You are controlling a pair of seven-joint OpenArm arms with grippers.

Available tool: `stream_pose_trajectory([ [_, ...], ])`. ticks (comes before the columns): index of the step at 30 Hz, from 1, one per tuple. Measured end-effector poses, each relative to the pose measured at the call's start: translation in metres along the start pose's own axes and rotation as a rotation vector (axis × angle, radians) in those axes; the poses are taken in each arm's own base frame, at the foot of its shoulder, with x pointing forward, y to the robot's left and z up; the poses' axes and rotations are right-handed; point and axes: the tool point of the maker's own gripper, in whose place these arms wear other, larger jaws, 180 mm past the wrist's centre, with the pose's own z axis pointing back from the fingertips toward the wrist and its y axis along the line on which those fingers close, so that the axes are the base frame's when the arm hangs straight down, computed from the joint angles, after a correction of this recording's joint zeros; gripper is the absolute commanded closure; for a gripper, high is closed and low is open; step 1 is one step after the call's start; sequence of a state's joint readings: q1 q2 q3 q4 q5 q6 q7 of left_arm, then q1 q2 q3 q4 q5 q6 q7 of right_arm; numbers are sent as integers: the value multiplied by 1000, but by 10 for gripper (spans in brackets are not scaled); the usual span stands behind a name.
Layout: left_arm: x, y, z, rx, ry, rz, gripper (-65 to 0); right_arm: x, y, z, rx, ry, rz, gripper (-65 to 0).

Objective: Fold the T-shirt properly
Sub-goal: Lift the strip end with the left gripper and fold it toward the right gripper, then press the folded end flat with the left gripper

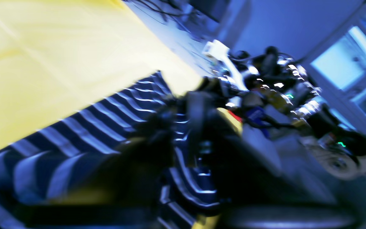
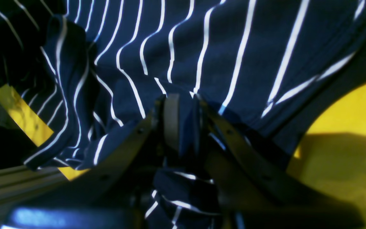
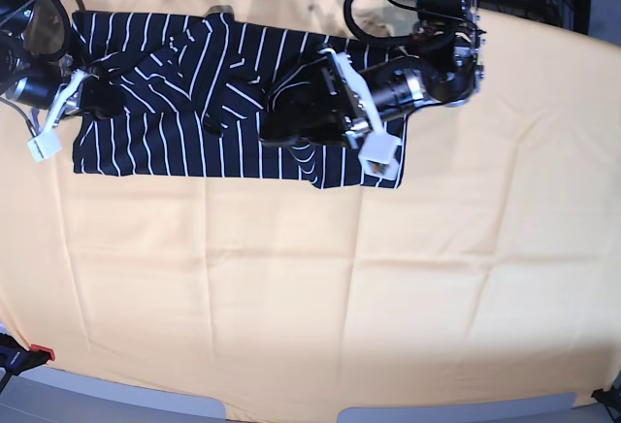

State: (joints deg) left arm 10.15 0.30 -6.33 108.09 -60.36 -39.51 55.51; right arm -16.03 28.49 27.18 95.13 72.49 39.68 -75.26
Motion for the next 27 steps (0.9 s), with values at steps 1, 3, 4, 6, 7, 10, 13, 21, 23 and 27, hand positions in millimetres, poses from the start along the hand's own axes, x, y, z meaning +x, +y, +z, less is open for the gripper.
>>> stream_pose_trajectory([
  [1,7,7,8,37,-17,-19,0,0,0,0,0,0,0,-107],
  [3,19,23,25,113,-45,-48,0,0,0,0,1,0,-2,-107],
  [4,24,31,36,152,-49,-62,0,0,0,0,1,0,-2,-107],
  [6,31,47,58,230,-49,-90,0,0,0,0,0,0,-1,-107],
  [7,33,55,68,271,-36,-109,0,0,0,0,0,0,-1,-107],
  [10,18,79,94,406,78,-115,0,0,0,0,1,-1,-2,-107],
  [13,-19,84,103,455,244,-108,0,0,0,0,1,-1,-1,-107],
  [21,-66,80,86,454,437,-151,0,0,0,-1,2,-2,-1,-107],
  [23,-75,72,76,415,458,-160,0,0,0,0,1,-2,-1,-107],
  [27,-98,44,50,293,503,-152,0,0,0,0,1,-2,-1,-107],
])
